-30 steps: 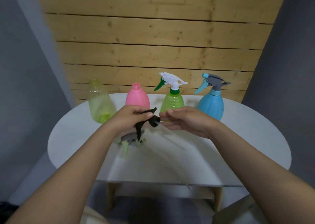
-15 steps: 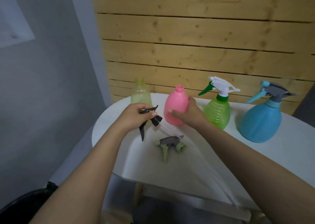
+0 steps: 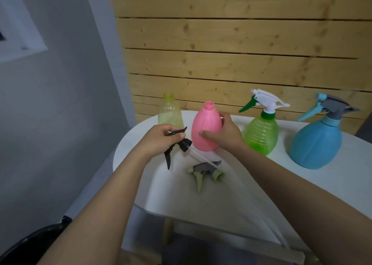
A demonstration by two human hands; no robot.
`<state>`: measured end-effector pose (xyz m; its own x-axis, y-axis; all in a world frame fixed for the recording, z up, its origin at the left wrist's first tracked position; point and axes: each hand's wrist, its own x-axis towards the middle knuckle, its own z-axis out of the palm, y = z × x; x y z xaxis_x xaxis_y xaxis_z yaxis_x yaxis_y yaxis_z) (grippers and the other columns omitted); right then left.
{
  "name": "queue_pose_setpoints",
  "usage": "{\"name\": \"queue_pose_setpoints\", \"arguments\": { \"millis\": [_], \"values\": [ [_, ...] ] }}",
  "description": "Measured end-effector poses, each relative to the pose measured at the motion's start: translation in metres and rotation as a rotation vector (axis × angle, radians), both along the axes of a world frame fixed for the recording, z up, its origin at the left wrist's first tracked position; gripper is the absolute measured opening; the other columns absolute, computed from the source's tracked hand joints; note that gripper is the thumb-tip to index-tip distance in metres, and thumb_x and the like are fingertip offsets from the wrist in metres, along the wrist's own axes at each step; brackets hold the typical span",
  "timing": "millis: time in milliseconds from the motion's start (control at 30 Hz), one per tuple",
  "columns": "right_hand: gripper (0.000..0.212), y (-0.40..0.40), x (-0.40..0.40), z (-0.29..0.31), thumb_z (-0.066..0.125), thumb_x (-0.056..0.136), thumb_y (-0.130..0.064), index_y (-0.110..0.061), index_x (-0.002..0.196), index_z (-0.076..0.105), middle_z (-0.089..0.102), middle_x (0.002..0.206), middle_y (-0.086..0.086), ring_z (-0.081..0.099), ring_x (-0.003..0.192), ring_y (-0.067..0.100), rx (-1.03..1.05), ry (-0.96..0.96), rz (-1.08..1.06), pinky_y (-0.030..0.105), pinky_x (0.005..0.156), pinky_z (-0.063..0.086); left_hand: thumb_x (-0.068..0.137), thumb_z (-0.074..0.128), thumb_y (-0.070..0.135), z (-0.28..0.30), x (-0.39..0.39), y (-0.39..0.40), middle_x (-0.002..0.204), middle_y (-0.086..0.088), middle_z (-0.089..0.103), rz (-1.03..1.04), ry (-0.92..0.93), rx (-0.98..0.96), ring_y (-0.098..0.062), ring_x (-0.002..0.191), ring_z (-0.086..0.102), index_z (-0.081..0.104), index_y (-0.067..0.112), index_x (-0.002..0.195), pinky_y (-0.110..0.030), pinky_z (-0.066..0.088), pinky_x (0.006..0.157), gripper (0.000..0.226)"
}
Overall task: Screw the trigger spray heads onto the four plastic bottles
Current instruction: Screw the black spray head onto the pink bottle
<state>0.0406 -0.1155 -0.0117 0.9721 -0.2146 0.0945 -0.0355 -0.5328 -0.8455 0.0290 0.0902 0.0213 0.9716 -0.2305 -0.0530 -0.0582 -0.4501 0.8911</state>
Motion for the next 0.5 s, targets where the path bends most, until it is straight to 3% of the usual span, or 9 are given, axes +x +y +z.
{"name": "queue_pose_setpoints", "arguments": {
  "millis": [233, 333, 433, 500],
  "values": [
    [0.084, -0.011, -0.017, 0.003, 0.077, 0.068, -0.023, -0.015, 0.139, 0.034, 0.043, 0.136, 0.011, 0.052, 0.113, 0.027, 0.018, 0.040, 0.086, 0.037, 0.082, 0.049, 0.085, 0.065, 0.027, 0.003, -0.005, -0.003, 0.074, -0.001, 0.065, -0.025, 0.004, -0.022, 0.001, 0.045, 0.052, 0.070, 0.017, 0.096, -0.010, 0.041, 0.047, 0.016],
    [0.086, -0.010, -0.015, 0.003, 0.079, 0.068, -0.025, -0.016, 0.140, 0.032, 0.043, 0.136, 0.009, 0.052, 0.113, 0.027, 0.095, 0.069, 0.125, 0.036, 0.080, 0.049, 0.084, 0.066, 0.027, 0.005, -0.007, 0.001, 0.074, -0.001, 0.066, -0.017, 0.000, -0.028, 0.000, 0.046, 0.054, 0.070, 0.018, 0.095, -0.008, 0.041, 0.046, 0.015],
    [0.090, -0.005, -0.009, 0.001, 0.082, 0.066, -0.030, -0.020, 0.138, 0.030, 0.048, 0.128, 0.003, 0.051, 0.103, 0.022, 0.146, 0.068, 0.131, 0.030, 0.071, 0.045, 0.084, 0.066, 0.027, 0.004, -0.007, 0.004, 0.082, -0.007, 0.068, -0.006, 0.004, -0.010, -0.007, 0.057, 0.056, 0.070, 0.018, 0.096, -0.008, 0.042, 0.047, 0.016],
    [0.093, -0.001, -0.005, 0.000, 0.083, 0.064, -0.033, -0.022, 0.137, 0.028, 0.046, 0.121, 0.000, 0.050, 0.101, 0.022, 0.157, 0.070, 0.126, 0.032, 0.072, 0.046, 0.083, 0.066, 0.028, 0.003, -0.007, 0.007, 0.088, -0.013, 0.070, -0.005, 0.009, 0.010, -0.012, 0.061, 0.055, 0.070, 0.018, 0.096, -0.009, 0.041, 0.048, 0.017]
  ]
}}
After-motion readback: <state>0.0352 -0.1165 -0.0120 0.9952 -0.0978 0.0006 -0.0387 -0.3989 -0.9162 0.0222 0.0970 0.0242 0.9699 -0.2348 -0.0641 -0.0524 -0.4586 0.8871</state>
